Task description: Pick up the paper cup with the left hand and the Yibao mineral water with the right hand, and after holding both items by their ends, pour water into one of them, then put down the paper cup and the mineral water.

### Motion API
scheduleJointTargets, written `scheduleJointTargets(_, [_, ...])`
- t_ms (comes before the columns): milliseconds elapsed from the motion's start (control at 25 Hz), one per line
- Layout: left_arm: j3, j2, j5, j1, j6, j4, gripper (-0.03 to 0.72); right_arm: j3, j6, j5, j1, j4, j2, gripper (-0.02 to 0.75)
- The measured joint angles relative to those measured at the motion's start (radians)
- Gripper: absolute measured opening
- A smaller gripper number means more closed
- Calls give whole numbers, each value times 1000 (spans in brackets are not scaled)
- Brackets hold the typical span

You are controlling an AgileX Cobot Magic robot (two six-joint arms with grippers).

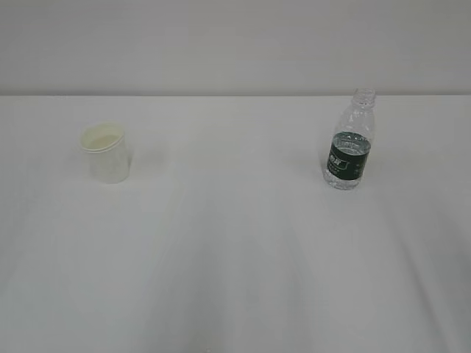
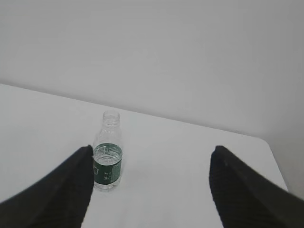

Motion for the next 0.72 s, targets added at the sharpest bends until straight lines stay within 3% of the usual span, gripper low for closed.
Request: scheduleJointTargets(720, [0, -33, 123, 0, 0, -31, 520, -6, 0, 284, 0, 1, -219, 574])
